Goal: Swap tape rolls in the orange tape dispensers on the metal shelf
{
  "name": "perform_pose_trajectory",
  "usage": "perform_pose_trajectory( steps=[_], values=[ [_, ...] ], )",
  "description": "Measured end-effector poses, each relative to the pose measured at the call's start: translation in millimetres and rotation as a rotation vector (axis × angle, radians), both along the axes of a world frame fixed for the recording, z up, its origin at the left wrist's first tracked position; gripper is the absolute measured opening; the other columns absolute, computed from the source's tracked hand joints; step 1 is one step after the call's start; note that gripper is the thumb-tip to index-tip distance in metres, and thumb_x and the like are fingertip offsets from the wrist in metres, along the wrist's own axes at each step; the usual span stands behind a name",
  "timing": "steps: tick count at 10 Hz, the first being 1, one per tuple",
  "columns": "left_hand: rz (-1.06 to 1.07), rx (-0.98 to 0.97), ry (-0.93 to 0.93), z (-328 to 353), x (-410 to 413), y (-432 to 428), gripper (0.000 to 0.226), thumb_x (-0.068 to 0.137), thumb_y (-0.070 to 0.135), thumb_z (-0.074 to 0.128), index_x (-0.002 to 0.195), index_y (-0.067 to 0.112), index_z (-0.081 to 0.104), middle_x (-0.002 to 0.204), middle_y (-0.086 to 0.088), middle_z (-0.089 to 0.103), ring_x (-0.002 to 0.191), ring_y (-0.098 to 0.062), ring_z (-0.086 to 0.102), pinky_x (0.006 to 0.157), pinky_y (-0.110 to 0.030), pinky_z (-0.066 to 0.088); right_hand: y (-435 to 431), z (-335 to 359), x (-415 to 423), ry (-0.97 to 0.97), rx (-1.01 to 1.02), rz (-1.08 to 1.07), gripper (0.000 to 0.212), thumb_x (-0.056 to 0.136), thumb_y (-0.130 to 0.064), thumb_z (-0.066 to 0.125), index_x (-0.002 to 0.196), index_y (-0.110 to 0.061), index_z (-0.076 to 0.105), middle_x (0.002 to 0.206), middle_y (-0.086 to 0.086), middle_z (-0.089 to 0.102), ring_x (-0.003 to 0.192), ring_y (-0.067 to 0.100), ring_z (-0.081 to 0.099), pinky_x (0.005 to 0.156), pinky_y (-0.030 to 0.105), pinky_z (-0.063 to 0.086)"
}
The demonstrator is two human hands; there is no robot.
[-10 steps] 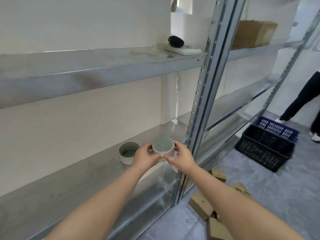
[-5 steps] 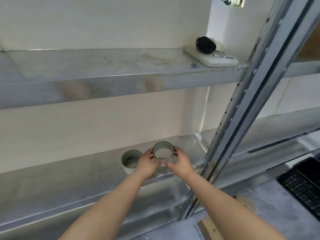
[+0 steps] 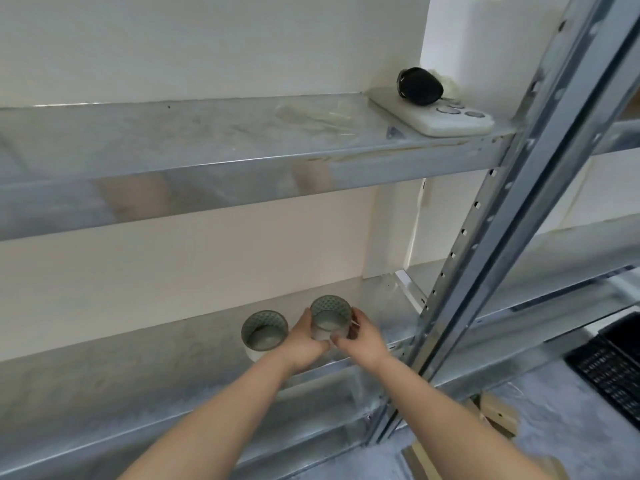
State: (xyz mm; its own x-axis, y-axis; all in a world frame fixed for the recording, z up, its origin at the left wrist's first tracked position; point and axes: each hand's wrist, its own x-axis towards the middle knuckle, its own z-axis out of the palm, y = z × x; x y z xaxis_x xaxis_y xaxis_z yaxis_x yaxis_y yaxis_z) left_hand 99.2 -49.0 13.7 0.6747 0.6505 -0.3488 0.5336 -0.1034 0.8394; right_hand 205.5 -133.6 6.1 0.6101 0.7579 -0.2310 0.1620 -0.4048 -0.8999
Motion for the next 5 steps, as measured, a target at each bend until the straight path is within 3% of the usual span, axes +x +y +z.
perform_pose_trajectory(
  steps=[1,2,5],
  values=[
    [0.033,0.009,0.046,7,-2,-4,0.095,0.08,0.026,0.066,0.149,0.011,0.003,0.155,-0.01,0.022,0.14,-0.028,0.03,0.114,-0.037,0.03,-2,11,-2,0.01,-0.031,0.003,0.074,0.074,-0.009,0.07,0.137,-0.003,0.032,0.139,0.016,0.045,0.131,0.03,0.043,0.108,0.044,0.038],
    [0.039,0.071,0.031,18,-5,-4,0.097,0.08,0.037,0.067,0.15,0.015,0.003,0.159,-0.002,0.008,0.145,-0.02,0.015,0.117,-0.029,0.018,-8,24,-1,-0.051,-0.061,0.025,0.083,0.078,-0.023,0.07,0.144,-0.008,0.02,0.151,0.01,0.03,0.139,0.025,0.029,0.114,0.04,0.029],
    [0.164,0.149,-0.152,67,-40,-7,0.09,0.074,0.037,0.073,0.147,0.019,0.023,0.155,-0.003,0.027,0.142,-0.018,0.026,0.115,-0.032,0.025,-20,69,-6,-0.194,0.039,0.09,0.075,0.082,-0.024,0.065,0.142,-0.007,0.023,0.15,0.011,0.03,0.139,0.024,0.029,0.115,0.036,0.027]
  ],
)
